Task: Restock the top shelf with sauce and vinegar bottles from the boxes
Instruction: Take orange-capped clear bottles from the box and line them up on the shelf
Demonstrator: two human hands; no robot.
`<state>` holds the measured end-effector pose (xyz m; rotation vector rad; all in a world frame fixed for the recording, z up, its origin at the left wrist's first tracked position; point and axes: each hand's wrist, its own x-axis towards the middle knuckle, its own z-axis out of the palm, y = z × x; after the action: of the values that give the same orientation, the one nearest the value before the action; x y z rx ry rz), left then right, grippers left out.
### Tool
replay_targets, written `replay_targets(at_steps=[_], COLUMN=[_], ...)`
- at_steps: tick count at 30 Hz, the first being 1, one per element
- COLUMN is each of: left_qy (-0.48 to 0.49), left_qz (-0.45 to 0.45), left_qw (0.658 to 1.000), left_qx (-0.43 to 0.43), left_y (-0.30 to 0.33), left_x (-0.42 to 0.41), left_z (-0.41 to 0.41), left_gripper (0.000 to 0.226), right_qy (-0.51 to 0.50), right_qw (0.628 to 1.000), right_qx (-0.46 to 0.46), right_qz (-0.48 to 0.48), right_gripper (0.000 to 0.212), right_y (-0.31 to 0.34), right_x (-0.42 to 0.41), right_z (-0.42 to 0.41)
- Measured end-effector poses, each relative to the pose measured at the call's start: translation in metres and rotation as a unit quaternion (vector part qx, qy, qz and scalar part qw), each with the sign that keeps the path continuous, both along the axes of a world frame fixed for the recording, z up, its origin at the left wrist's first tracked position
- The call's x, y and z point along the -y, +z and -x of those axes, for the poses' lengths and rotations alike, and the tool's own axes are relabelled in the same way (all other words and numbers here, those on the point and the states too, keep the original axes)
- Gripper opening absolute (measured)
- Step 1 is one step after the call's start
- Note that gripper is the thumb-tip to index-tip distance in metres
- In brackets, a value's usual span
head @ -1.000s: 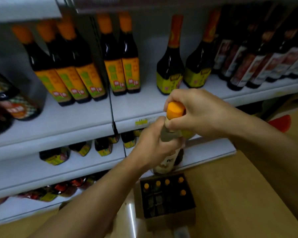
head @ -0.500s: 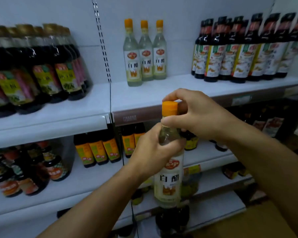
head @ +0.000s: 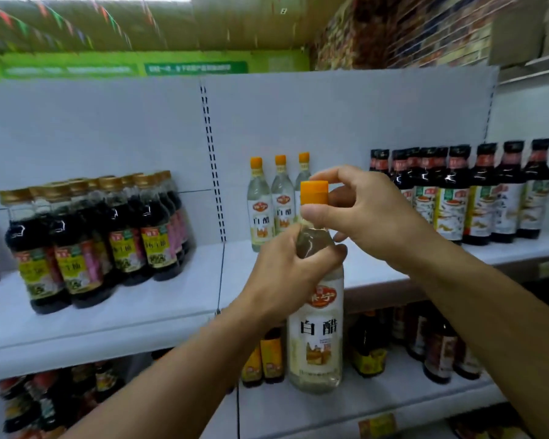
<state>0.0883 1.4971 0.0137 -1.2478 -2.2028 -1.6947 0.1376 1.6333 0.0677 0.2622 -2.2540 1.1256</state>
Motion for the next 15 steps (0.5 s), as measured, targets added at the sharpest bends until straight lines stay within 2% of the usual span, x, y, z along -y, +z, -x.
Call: replay_targets(at_steps=[4, 6, 8, 12, 15], left_qy=[-0.005, -0.007, 0.004, 0.045, 0.081], left_qz=[-0.029, -0.036, -0.036, -0.045, -0.050], left_qw=[1.000, 0.999, 0.999, 0.998, 0.995], left_qx=[-0.009, -0.009, -0.010, -0.004, -0.004], left_y=[0.027, 0.037, 0.047, 0.063, 0.072], left_x=[-0.015, -0.023, -0.030, -0.046, -0.062], left_z=[0.013, 0.019, 0.026, 0.044, 0.060], left_gripper=[0.016, 0.018, 0.011, 0.011, 0.017], right_qy=[0.061, 0.082, 0.082, 0.090, 0.106], right_qw=[0.997, 0.994, 0.993, 0.989, 0.980], right_qx=[-0.020, -0.005, 0.013, 0.083, 0.147], right_qz=[0.044, 0.069, 0.082, 0.083, 0.080], right_gripper=[0.033, 0.045, 0.062, 0.071, 0.061], right_y=[0.008, 0.006, 0.001, -0.014, -0.028], right_x=[-0.012, -0.022, -0.034, -0.061, -0.079], right_z=[0.010, 0.017, 0.025, 0.038, 0.046])
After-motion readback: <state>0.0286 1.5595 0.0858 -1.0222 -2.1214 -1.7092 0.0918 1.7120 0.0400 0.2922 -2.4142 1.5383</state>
